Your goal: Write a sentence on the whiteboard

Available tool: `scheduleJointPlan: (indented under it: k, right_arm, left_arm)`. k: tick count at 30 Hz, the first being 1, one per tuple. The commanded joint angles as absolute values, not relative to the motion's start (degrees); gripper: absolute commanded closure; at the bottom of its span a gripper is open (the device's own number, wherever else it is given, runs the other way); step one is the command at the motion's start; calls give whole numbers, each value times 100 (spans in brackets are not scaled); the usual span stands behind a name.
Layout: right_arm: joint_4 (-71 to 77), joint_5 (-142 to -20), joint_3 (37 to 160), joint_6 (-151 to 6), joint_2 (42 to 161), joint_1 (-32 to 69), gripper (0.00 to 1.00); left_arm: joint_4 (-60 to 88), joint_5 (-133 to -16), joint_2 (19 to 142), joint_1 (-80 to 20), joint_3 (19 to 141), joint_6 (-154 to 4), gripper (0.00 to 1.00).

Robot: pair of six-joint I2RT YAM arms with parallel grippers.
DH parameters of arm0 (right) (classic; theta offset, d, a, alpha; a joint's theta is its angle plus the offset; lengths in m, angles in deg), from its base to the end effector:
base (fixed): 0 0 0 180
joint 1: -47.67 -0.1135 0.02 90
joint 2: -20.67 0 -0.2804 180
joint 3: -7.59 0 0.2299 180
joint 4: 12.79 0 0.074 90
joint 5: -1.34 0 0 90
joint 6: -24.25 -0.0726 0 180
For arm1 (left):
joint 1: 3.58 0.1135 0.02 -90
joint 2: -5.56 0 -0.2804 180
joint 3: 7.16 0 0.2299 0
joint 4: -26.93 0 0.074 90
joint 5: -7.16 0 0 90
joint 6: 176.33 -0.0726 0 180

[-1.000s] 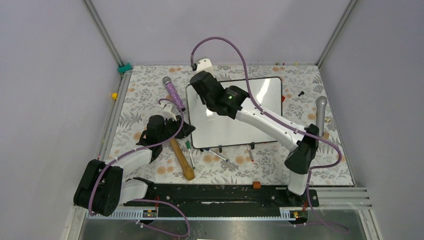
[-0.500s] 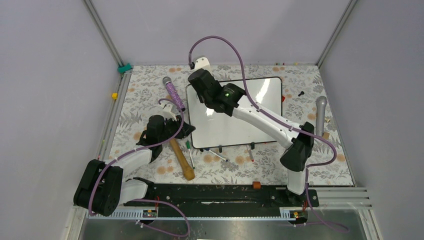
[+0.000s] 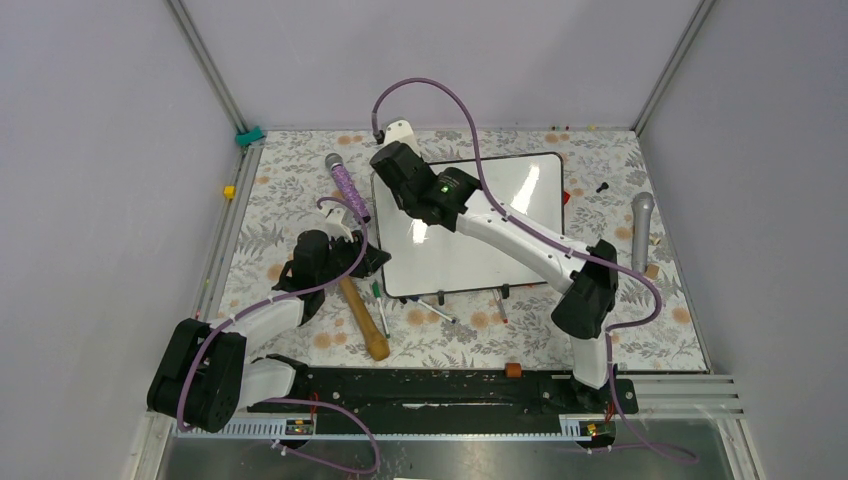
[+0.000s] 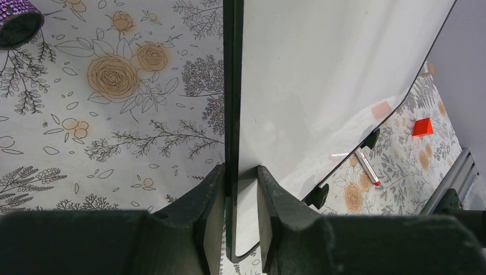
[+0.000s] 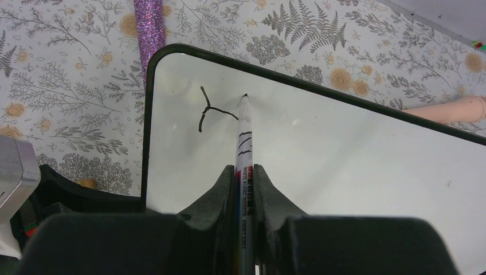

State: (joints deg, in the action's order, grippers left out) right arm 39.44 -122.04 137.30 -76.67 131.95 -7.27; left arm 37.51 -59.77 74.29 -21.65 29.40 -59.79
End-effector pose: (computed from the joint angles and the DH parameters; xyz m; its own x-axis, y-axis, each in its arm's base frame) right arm 0.2922 0.3468 0.3726 -0.3935 -0.2853 -0.8739 -0.3527 0.9247 -0.1431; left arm 0.2230 -0.1027 0.2006 -0.5952 -0.2382 -0.7674 0.4089 0.7324 -0.5445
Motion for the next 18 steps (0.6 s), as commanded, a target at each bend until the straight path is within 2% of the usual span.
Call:
scheduleJointPlan:
  k: [1, 18]
  right_arm:
    - [4055, -12214, 14031, -7735, 13297, -673, 100]
    - [4445, -11934, 13764, -7792, 13106, -672, 100]
  left_arm:
    - [3843, -6034, 7358, -2222, 3157, -6064, 100]
    - [3842, -6043, 7353, -2219, 3146, -6058, 100]
